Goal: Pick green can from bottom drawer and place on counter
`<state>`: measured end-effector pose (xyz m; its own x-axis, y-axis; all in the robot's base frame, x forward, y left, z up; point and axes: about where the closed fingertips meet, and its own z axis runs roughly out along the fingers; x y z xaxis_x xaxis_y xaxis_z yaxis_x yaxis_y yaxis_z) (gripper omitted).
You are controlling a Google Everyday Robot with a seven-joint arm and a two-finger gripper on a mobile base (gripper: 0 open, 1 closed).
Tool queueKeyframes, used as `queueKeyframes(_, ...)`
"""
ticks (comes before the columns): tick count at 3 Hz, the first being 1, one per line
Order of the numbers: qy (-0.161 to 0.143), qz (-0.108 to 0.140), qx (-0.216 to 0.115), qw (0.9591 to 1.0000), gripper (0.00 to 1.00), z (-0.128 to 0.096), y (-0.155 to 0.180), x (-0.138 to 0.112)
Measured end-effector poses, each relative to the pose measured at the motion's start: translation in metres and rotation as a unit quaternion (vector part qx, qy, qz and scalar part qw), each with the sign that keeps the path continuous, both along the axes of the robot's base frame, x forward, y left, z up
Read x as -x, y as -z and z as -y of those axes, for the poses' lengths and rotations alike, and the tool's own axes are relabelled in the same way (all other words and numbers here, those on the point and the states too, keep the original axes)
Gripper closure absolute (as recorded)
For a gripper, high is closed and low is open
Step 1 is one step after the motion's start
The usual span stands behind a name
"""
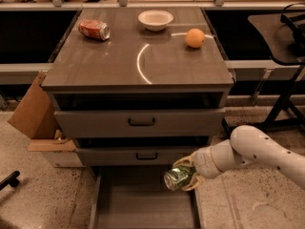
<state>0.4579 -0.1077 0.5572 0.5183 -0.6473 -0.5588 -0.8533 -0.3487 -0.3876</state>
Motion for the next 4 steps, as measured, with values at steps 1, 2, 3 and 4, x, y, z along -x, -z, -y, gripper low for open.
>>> queueKeyframes(1,0.009,0.003,0.0,1.0,1.0,-0.004,-0.049,0.001)
queueKeyframes(2,-0.032,0.029,0.005,0.999,1.0,-0.01,-0.095,0.002)
queueKeyframes(3,-0.029,0.024,0.004,0.9993,1.0,-0.01,-0.09,0.003)
queueKeyframes(4,-0.023,0.021,-0.002,0.9995,1.0,-0.012,-0.099,-0.009)
